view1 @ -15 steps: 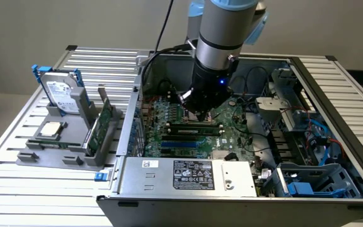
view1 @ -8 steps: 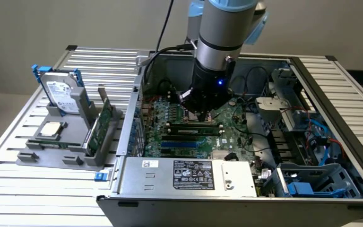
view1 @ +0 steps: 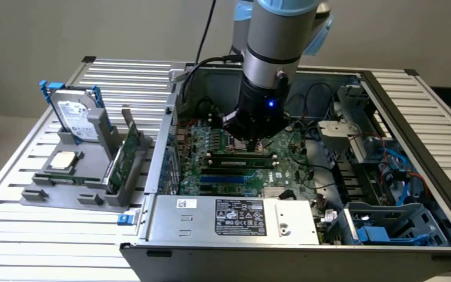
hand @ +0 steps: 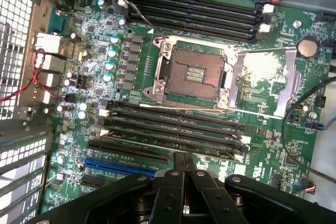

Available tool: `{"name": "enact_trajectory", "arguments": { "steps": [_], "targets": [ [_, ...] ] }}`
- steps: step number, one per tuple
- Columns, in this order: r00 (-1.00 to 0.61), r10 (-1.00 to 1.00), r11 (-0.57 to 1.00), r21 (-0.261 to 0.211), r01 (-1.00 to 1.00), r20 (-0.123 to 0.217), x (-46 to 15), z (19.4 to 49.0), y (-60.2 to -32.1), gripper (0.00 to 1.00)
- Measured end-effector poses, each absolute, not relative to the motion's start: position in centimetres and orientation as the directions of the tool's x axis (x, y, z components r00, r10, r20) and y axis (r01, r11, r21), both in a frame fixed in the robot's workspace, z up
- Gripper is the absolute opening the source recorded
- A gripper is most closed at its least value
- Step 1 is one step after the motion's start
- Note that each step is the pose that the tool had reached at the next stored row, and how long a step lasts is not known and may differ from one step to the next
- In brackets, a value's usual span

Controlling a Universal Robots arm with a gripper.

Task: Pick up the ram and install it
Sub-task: 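Press down the ram until it locks into place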

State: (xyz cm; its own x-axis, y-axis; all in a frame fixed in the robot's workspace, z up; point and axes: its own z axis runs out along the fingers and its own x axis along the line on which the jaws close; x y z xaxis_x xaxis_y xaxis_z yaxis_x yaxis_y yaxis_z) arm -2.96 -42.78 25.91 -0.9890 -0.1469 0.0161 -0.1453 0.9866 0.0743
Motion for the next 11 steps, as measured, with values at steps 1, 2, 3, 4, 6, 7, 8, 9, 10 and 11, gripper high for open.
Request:
{"name": "enact_trajectory", "arguments": {
  "steps": [1,2,3,4,6,7,8,9,10,11],
  "targets": [
    [-0.991,-0.136,0.988,0.074,-0.134,0.016,-2.96,25.89,-42.78,0.11],
    [-0.992,-0.124,0.990,0.073,-0.122,0.016,-2.95,25.88,-42.78,0.11],
    [-0.994,-0.112,0.991,0.072,-0.111,0.017,-2.96,25.87,-42.78,0.11],
    [-0.995,-0.101,0.993,0.071,-0.100,0.017,-2.96,25.86,-42.78,0.11],
    [-0.996,-0.081,0.995,0.068,-0.080,0.022,-2.96,25.85,-42.78,0.11],
    [-0.997,-0.071,0.995,0.067,-0.069,0.025,-2.96,25.85,-42.78,0.11],
    [-0.998,-0.062,0.996,0.065,-0.060,0.028,-2.96,25.84,-42.78,0.11],
    [-0.998,-0.052,0.997,0.064,-0.050,0.032,-2.96,25.84,-42.78,0.11],
    [-0.998,-0.043,0.997,0.062,-0.041,0.035,-2.96,25.84,-42.78,0.11],
    [-0.999,-0.034,0.998,0.060,-0.032,0.038,-2.96,25.84,-42.78,0.11]
  ]
}}
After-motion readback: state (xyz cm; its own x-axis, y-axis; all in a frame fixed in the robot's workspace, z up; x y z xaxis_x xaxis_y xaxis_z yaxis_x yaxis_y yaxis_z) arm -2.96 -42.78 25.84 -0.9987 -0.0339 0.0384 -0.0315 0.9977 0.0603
